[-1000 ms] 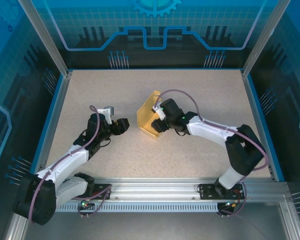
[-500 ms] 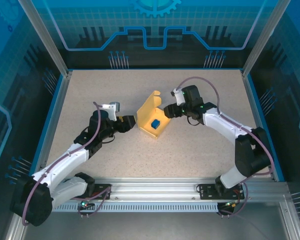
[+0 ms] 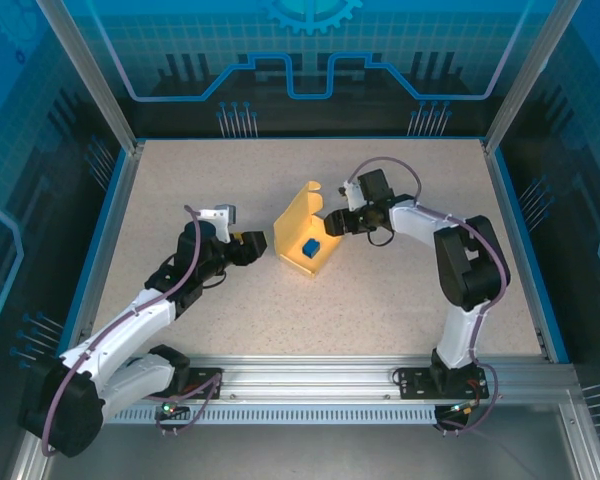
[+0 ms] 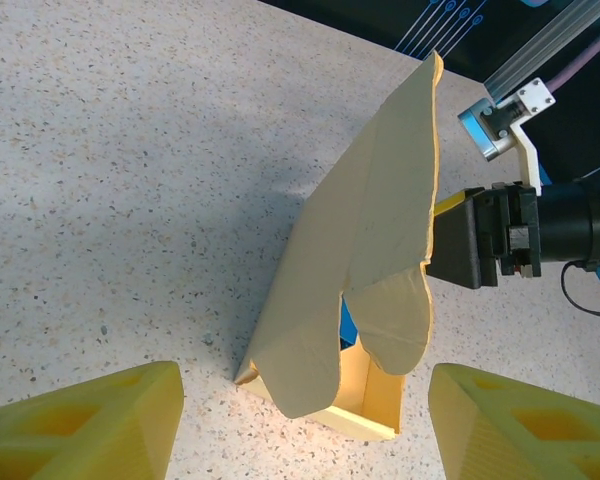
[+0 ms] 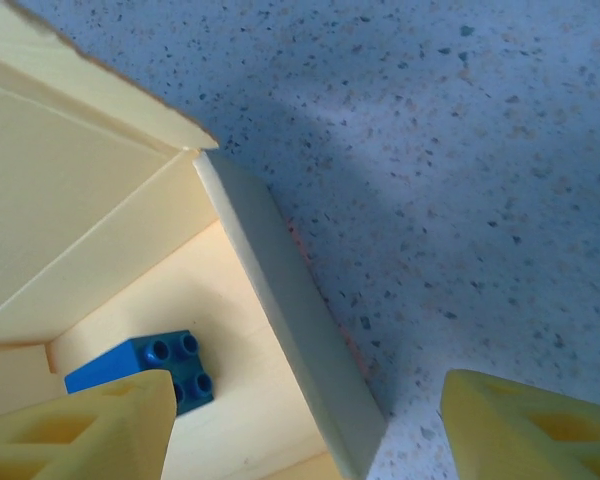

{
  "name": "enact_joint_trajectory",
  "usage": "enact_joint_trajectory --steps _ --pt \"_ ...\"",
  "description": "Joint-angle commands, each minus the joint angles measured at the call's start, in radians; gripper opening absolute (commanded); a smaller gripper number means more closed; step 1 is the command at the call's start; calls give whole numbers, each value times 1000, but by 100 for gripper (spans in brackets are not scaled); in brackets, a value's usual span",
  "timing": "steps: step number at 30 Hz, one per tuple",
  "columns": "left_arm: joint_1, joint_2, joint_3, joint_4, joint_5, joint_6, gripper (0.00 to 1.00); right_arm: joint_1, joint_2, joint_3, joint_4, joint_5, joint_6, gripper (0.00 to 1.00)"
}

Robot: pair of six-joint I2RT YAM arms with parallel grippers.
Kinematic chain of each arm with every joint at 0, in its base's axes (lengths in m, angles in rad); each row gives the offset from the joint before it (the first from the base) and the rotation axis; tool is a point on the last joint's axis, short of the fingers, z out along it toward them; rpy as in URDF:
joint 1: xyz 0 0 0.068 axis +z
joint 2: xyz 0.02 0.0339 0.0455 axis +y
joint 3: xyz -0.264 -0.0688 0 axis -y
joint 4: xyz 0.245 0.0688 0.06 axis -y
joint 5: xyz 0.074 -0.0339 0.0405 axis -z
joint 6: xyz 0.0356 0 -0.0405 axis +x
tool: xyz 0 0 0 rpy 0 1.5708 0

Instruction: Fold the paper box

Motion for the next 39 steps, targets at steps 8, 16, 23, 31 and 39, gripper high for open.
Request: enact_joint_trajectory --steps 8,16,23,31,39 --pt "-3 -11 8 -20 -50 62 69 15 32 20 -8 -100 13 69" --pt "25 -29 -36 -20 -78 62 74 34 -33 -51 -7 -96 16 69" --pt "49 -56 -62 -37 -112 46 74 78 -126 -162 54 -72 53 69" --pt "50 -104 -103 -68 -123 33 74 151 -230 -293 114 0 99 69" --pt "47 -153 -158 -6 -41 40 72 126 -376 -316 152 184 -58 70"
